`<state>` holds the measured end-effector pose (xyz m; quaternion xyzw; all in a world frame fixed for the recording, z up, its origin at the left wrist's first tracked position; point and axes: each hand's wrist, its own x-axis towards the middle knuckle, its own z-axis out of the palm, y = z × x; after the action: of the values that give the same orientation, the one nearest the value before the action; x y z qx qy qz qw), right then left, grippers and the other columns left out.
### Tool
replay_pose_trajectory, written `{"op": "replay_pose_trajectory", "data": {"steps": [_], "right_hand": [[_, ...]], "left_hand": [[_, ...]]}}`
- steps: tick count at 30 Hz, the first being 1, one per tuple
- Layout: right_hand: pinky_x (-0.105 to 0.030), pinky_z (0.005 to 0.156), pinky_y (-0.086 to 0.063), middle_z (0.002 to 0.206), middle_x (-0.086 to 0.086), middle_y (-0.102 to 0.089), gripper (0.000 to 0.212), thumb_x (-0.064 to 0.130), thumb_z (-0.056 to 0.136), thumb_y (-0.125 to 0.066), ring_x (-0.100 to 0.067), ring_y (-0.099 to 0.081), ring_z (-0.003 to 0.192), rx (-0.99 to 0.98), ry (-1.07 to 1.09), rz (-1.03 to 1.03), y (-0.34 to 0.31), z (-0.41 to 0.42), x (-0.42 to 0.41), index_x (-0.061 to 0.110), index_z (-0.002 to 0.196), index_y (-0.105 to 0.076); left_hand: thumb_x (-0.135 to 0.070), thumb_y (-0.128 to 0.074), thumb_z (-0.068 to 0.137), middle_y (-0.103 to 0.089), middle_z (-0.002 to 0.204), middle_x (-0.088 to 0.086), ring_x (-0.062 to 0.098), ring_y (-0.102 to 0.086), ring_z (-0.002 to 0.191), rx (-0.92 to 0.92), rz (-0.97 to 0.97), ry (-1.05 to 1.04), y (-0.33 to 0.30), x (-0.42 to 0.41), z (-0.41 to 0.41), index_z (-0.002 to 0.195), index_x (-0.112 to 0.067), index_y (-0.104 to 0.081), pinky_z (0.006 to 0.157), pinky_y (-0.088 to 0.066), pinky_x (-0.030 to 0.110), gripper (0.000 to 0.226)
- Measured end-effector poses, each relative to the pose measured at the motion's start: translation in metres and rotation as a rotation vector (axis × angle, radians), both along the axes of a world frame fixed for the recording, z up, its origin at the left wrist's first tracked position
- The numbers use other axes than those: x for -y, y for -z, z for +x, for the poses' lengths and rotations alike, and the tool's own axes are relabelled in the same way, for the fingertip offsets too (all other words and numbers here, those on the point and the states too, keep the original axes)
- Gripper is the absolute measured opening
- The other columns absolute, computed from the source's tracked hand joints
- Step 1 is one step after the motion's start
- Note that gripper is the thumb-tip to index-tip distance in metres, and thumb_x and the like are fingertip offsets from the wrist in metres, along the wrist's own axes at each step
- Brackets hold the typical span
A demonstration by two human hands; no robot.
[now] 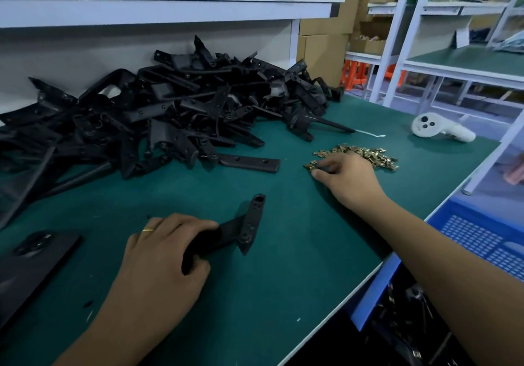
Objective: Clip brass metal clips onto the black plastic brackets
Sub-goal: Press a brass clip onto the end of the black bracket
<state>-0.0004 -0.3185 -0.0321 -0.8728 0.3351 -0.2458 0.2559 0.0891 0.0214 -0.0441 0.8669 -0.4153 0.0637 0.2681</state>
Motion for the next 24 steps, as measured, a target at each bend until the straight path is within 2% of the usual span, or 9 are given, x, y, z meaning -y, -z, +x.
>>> {"op": "replay_pose_trajectory", "data": {"steps": [3, 5, 9, 13, 15, 17, 18, 22, 24], "right_hand": [[-0.032, 0.086, -0.052, 0.102, -0.008, -0.071, 0.010, 0.026, 0.092, -0.075, -0.020, -0.065, 0.092, 0.013, -0.015, -0.024, -0.003, 0.007, -0.003, 0.018, 0.096, -0.078], [-0.030, 0.083, -0.052, 0.099, -0.006, -0.071, 0.006, 0.023, 0.092, -0.074, -0.017, -0.065, 0.089, 0.010, -0.028, -0.034, -0.004, 0.002, -0.008, 0.018, 0.090, -0.076], [-0.009, 0.066, -0.044, 0.086, 0.005, -0.069, 0.012, 0.017, 0.092, -0.073, -0.009, -0.063, 0.082, 0.049, -0.089, 0.033, -0.005, -0.023, -0.038, 0.023, 0.085, -0.065], [-0.015, 0.070, -0.043, 0.085, 0.009, -0.063, 0.017, 0.014, 0.098, -0.066, -0.007, -0.056, 0.081, 0.092, -0.213, 0.086, 0.005, -0.048, -0.087, 0.029, 0.100, -0.057], [-0.015, 0.068, -0.040, 0.084, 0.009, -0.060, 0.021, 0.015, 0.101, -0.062, -0.008, -0.054, 0.077, 0.231, -0.230, 0.193, 0.009, -0.058, -0.110, 0.035, 0.108, -0.062], [-0.013, 0.064, -0.041, 0.079, 0.008, -0.062, 0.021, 0.014, 0.101, -0.062, -0.005, -0.055, 0.069, 0.417, -0.187, 0.317, 0.011, -0.062, -0.127, 0.034, 0.100, -0.071], [-0.013, 0.066, -0.045, 0.078, 0.005, -0.065, 0.022, 0.011, 0.100, -0.064, -0.006, -0.059, 0.067, 0.487, -0.157, 0.378, 0.010, -0.061, -0.133, 0.031, 0.095, -0.072], [-0.032, 0.074, -0.062, 0.081, -0.013, -0.075, 0.012, -0.005, 0.098, -0.062, -0.024, -0.074, 0.073, 0.631, -0.170, 0.750, 0.005, -0.056, -0.140, 0.004, 0.091, -0.068], [-0.030, 0.070, -0.063, 0.085, -0.020, -0.076, 0.004, -0.007, 0.098, -0.060, -0.030, -0.077, 0.078, 0.721, -0.185, 0.933, 0.001, -0.061, -0.139, -0.005, 0.096, -0.063]], "left_hand": [[-0.046, -0.064, 0.083, -0.051, 0.113, -0.034, 0.001, -0.045, 0.109, 0.019, 0.011, 0.011, -0.002, 0.002, -0.003, 0.120, -0.048, -0.061, 0.095, -0.037, 0.035, 0.037], [-0.058, -0.055, 0.082, -0.052, 0.111, -0.032, 0.001, -0.046, 0.106, 0.035, 0.016, 0.023, -0.003, 0.003, -0.004, 0.119, -0.047, -0.061, 0.093, -0.039, 0.034, 0.039], [-0.044, -0.075, 0.086, -0.053, 0.108, -0.030, 0.003, -0.048, 0.103, 0.042, -0.015, 0.014, -0.002, 0.002, -0.003, 0.119, -0.042, -0.065, 0.092, -0.042, 0.036, 0.035], [-0.035, -0.081, 0.080, -0.057, 0.106, -0.024, 0.007, -0.052, 0.100, 0.034, -0.039, 0.014, -0.006, 0.005, -0.007, 0.122, -0.036, -0.067, 0.092, -0.050, 0.041, 0.044], [-0.031, -0.085, 0.075, -0.058, 0.104, -0.020, 0.010, -0.053, 0.097, 0.036, -0.048, 0.002, -0.007, 0.004, -0.009, 0.124, -0.032, -0.068, 0.091, -0.051, 0.042, 0.052], [-0.028, -0.088, 0.071, -0.058, 0.102, -0.018, 0.011, -0.054, 0.095, 0.033, -0.037, 0.005, -0.009, 0.004, -0.011, 0.125, -0.031, -0.068, 0.090, -0.052, 0.042, 0.058], [-0.028, -0.088, 0.071, -0.058, 0.102, -0.018, 0.011, -0.055, 0.095, 0.032, -0.031, 0.008, -0.009, 0.003, -0.013, 0.126, -0.031, -0.068, 0.089, -0.052, 0.042, 0.058], [-0.022, -0.089, 0.071, -0.059, 0.103, -0.015, 0.012, -0.057, 0.096, 0.043, -0.035, 0.031, -0.009, 0.002, -0.014, 0.125, -0.030, -0.072, 0.087, -0.052, 0.043, 0.056], [-0.023, -0.088, 0.074, -0.058, 0.104, -0.018, 0.008, -0.055, 0.097, 0.032, -0.037, 0.038, -0.009, 0.001, -0.013, 0.124, -0.033, -0.073, 0.087, -0.051, 0.042, 0.054]]}}
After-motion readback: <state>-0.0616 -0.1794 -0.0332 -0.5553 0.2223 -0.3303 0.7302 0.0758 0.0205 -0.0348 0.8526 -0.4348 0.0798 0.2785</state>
